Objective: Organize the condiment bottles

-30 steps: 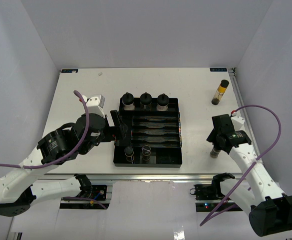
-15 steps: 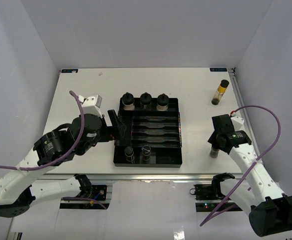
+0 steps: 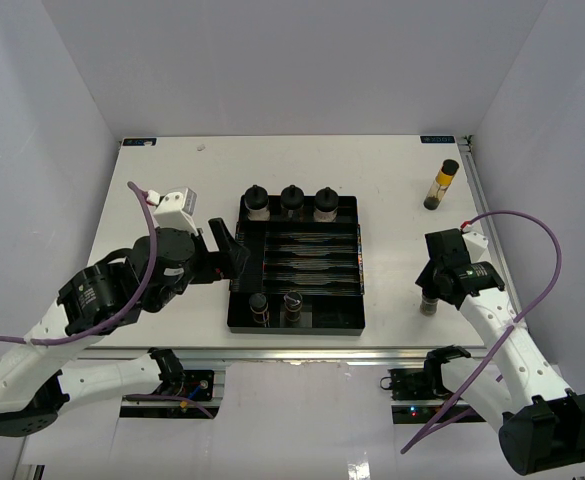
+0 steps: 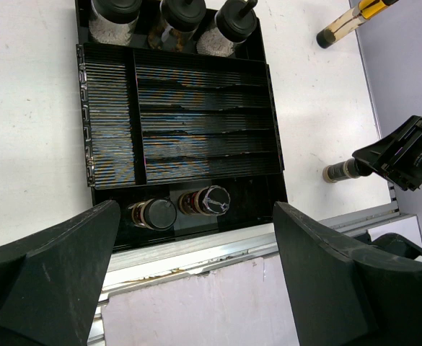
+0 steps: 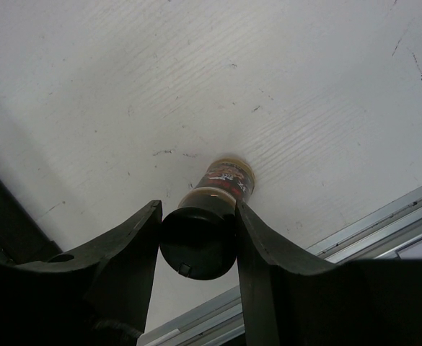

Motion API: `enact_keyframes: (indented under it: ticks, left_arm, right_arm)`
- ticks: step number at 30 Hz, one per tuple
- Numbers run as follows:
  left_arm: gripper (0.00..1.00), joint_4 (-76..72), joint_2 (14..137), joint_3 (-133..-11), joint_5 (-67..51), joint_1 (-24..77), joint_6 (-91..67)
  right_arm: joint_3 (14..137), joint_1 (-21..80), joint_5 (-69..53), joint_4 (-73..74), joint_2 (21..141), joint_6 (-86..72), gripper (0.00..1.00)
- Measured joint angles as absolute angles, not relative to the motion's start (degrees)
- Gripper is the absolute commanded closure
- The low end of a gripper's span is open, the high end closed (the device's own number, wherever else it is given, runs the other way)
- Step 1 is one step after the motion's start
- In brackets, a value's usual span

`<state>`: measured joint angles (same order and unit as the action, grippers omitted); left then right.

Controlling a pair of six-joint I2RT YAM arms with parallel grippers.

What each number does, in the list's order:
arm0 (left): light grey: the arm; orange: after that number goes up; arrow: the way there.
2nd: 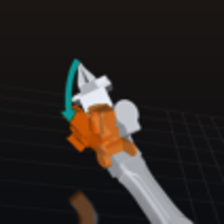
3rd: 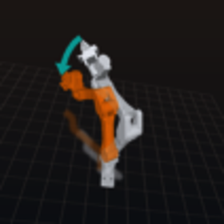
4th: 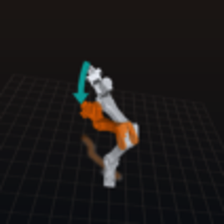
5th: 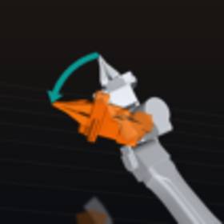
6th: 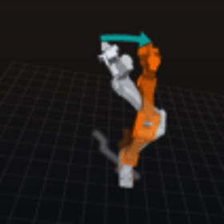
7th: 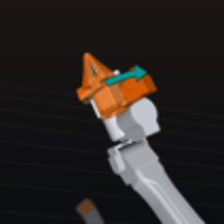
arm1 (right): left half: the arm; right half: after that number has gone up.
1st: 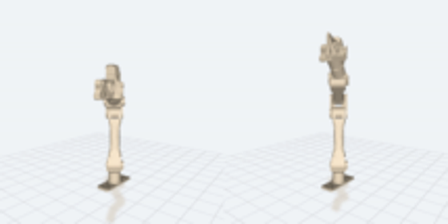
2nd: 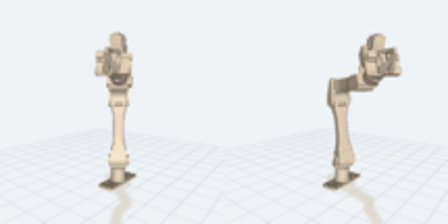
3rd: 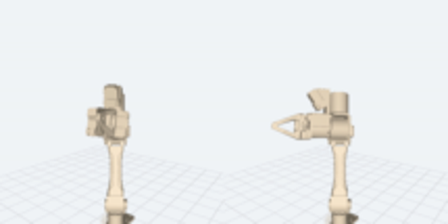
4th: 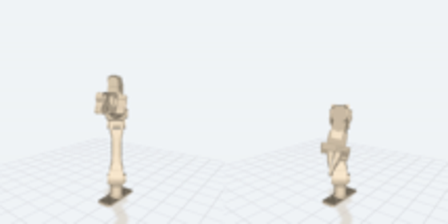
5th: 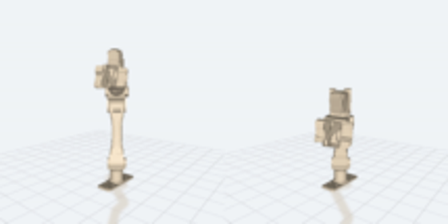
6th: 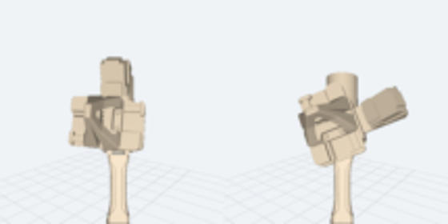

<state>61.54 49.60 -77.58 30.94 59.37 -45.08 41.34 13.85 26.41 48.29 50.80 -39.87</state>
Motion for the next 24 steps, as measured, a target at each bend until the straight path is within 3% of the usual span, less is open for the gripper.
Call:
enact_keyframes:
  ticks: [7, 11, 17, 21, 24]
  left_arm:
    - [0.02, 62.3, 49.7, -78.5, 30.9, 59.4, -45.1]
    - [0.02, 62.6, 49.5, -78.6, 31.0, 59.4, -45.3]
    - [0.02, 62.8, 49.3, -78.7, 31.1, 59.4, -45.3]
    - [0.02, 63.0, 48.9, -78.7, 31.1, 59.4, -45.5]
    - [0.02, 63.0, 48.4, -78.7, 31.1, 59.4, -45.6]
  right_arm:
    - [40.7, 13.8, 25.1, 48.5, 50.8, -40.4, 0.37]
    - [39.7, 13.8, 24.9, 49.8, 51.7, -41.2, 0.38]
    - [39.5, 13.8, 24.8, 50.1, 51.8, -41.8, 0.60]
    - [39.5, 13.8, 24.0, 50.0, 51.2, -41.5, 0.87]
    - [39.5, 13.8, 21.7, 49.0, 50.0, -39.2, 0.92]
